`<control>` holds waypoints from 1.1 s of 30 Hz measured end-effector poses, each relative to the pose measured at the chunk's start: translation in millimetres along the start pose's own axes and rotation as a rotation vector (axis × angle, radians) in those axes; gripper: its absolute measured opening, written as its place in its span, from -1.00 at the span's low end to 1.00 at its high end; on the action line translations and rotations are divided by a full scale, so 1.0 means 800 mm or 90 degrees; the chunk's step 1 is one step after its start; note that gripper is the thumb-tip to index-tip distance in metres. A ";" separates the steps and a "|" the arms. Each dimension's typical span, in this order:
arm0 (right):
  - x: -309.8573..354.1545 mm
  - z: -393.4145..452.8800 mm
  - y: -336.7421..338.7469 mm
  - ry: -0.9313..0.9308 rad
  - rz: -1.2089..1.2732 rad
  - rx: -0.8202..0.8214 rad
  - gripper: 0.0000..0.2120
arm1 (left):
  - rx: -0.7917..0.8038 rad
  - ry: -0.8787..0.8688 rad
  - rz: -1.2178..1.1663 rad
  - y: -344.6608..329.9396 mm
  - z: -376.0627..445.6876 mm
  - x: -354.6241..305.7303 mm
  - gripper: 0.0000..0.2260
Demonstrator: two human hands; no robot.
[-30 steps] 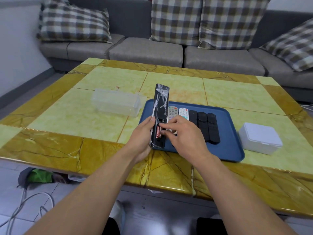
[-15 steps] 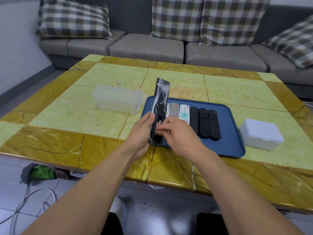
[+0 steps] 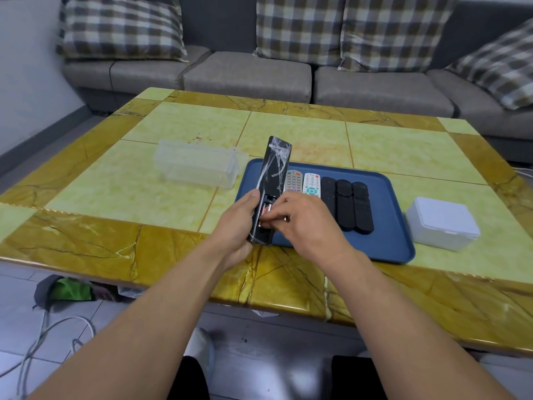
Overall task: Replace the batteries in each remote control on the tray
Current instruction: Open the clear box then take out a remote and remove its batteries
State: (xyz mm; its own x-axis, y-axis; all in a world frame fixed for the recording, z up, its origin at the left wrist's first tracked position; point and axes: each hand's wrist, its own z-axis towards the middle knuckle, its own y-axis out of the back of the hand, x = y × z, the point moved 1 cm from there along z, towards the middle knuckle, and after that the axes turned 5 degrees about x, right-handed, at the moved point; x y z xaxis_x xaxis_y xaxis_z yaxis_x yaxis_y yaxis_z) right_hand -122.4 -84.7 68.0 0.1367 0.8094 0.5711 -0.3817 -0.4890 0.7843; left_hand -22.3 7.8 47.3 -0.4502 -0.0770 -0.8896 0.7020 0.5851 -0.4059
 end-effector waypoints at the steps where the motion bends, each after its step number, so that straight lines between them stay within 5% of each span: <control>1: -0.001 0.000 0.001 0.000 0.004 -0.001 -0.85 | 0.001 0.001 0.002 0.000 0.000 0.000 -0.70; 21: -0.005 -0.010 0.009 -0.020 -0.094 0.036 -0.91 | -0.021 0.103 0.008 -0.010 -0.012 0.000 -0.70; 33: 0.003 -0.011 -0.014 0.152 -0.205 -0.039 -0.93 | -0.056 0.121 -0.069 -0.011 -0.009 -0.008 -0.77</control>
State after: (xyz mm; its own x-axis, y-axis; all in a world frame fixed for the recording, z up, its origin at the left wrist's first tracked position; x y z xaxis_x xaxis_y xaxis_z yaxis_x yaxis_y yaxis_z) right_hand -126.1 -74.7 58.6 0.0455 0.9744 0.2204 -0.4086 -0.1832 0.8941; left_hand -29.4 8.7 57.5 -0.6219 0.0048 -0.7831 0.5967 0.6505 -0.4699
